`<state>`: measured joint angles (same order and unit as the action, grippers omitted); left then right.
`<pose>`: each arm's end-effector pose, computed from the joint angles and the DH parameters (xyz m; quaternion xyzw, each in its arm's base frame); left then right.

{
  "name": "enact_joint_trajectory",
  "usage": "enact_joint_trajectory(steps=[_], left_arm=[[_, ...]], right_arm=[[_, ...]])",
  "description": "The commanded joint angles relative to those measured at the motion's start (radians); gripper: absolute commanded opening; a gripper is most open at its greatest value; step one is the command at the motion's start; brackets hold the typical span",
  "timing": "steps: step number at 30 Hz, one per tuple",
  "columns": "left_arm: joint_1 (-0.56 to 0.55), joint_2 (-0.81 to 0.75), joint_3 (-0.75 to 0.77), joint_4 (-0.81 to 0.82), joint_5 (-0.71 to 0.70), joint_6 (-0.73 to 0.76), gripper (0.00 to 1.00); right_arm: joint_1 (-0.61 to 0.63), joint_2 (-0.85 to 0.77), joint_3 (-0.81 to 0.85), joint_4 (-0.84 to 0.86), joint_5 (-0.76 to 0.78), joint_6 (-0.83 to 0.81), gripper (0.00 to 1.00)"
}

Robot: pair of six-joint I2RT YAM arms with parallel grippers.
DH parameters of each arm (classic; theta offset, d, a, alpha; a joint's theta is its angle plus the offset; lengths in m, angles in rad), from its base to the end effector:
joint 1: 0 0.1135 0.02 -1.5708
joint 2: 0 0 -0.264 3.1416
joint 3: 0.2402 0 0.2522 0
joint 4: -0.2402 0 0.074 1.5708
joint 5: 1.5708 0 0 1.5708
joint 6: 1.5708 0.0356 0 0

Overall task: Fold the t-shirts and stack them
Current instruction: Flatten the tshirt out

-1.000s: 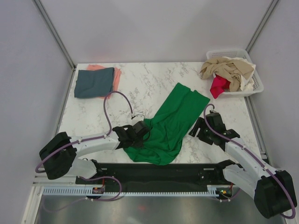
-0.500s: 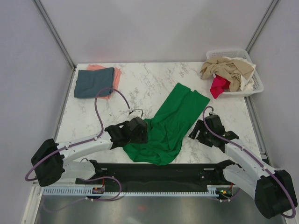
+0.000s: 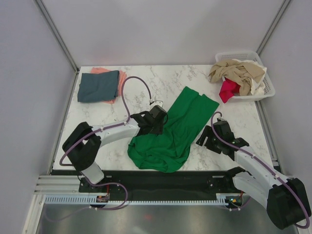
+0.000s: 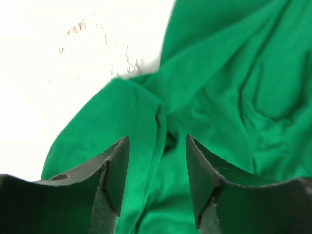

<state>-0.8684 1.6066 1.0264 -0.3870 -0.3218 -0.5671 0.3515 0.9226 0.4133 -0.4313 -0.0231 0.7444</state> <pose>0.2207 -0.2434 0.2045 0.0944 0.9389 -0.0777 0.3216 0.1577 0.0587 0.1684 0.1821 0.9331 0.1708 0.2588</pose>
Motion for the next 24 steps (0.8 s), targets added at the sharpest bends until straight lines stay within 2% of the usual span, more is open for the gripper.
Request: enact_joint_trajectory(steps=[1, 10, 13, 16, 17, 22, 24], left_arm=[[0.011, 0.056, 0.057, 0.025, -0.023, 0.058, 0.56], [0.014, 0.111, 0.075, -0.009, -0.048, 0.052, 0.47], [0.022, 0.104, 0.069, -0.013, -0.048, 0.05, 0.4], [0.025, 0.09, 0.066, -0.01, -0.034, 0.064, 0.17], [0.025, 0.084, 0.066, -0.012, -0.037, 0.072, 0.02], [0.04, 0.027, 0.077, -0.051, -0.028, 0.116, 0.02], [0.048, -0.058, 0.078, -0.076, -0.02, 0.144, 0.02]], right_arm=[[0.006, -0.014, -0.014, 0.019, 0.015, -0.01, 0.79], [0.006, 0.018, -0.025, 0.054, 0.003, -0.011, 0.79], [0.006, 0.01, -0.027, 0.054, 0.003, -0.013, 0.79], [0.006, 0.009, -0.03, 0.055, 0.005, -0.013, 0.79], [0.006, 0.009, -0.027, 0.054, 0.005, -0.013, 0.79], [0.006, 0.035, 0.025, 0.045, 0.006, -0.02, 0.79], [0.006, 0.064, 0.097, 0.031, 0.017, -0.027, 0.79]])
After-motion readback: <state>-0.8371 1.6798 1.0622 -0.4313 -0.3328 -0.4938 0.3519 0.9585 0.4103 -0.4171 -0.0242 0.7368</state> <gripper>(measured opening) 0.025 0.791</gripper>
